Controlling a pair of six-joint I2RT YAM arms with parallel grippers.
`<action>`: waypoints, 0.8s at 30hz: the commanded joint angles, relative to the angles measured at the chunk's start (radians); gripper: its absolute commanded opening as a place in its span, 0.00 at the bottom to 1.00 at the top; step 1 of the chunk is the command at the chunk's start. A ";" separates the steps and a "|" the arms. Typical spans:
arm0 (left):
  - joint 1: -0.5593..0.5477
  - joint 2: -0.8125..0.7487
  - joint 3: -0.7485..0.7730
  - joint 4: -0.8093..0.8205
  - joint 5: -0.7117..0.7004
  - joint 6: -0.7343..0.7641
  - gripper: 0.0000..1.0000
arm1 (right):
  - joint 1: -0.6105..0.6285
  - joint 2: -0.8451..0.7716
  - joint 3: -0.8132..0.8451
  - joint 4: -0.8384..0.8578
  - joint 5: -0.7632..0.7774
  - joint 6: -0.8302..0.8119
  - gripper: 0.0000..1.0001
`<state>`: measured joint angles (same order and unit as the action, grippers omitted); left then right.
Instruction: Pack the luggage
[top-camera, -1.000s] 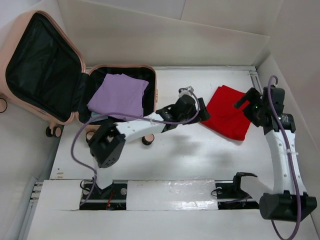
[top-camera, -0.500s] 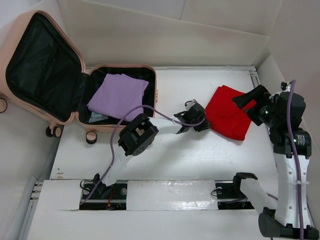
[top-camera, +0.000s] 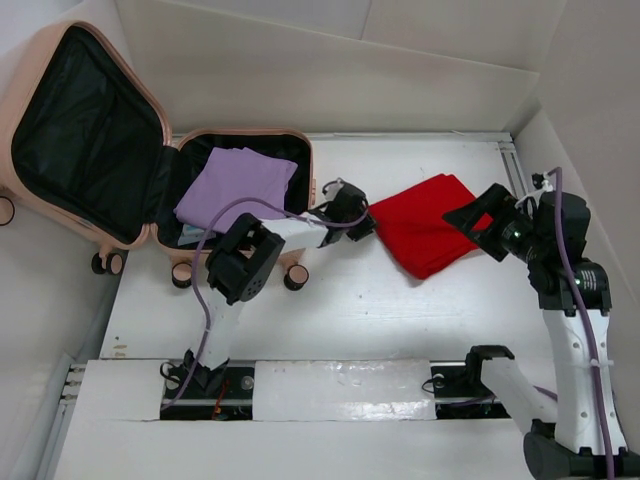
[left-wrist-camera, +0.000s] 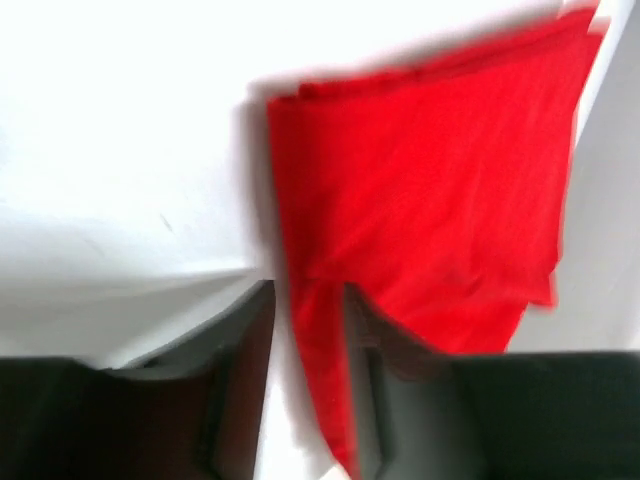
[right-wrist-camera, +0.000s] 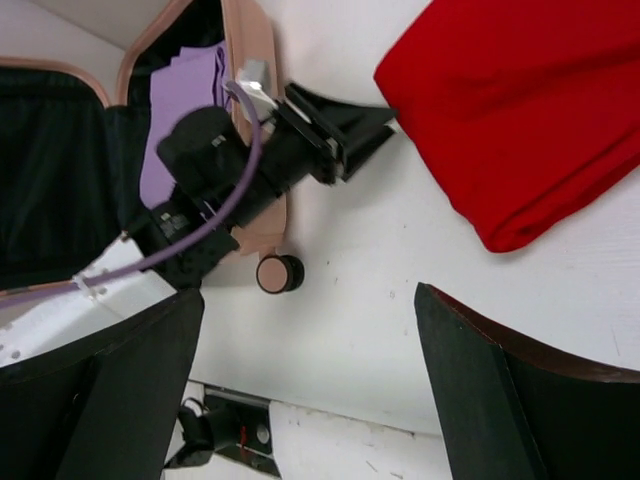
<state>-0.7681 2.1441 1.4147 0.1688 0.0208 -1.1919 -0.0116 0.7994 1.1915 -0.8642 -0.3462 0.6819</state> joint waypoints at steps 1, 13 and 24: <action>0.030 -0.076 0.006 -0.034 0.008 0.110 0.33 | 0.027 0.024 -0.006 0.042 -0.034 -0.036 0.93; -0.065 -0.129 -0.112 -0.052 0.139 0.140 0.73 | 0.045 0.066 -0.006 0.083 -0.025 -0.067 0.93; -0.083 0.088 0.056 0.001 0.059 0.003 0.45 | 0.064 0.057 0.003 0.083 -0.025 -0.067 0.93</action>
<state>-0.8642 2.1715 1.4277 0.1871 0.1356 -1.1610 0.0410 0.8719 1.1805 -0.8398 -0.3607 0.6273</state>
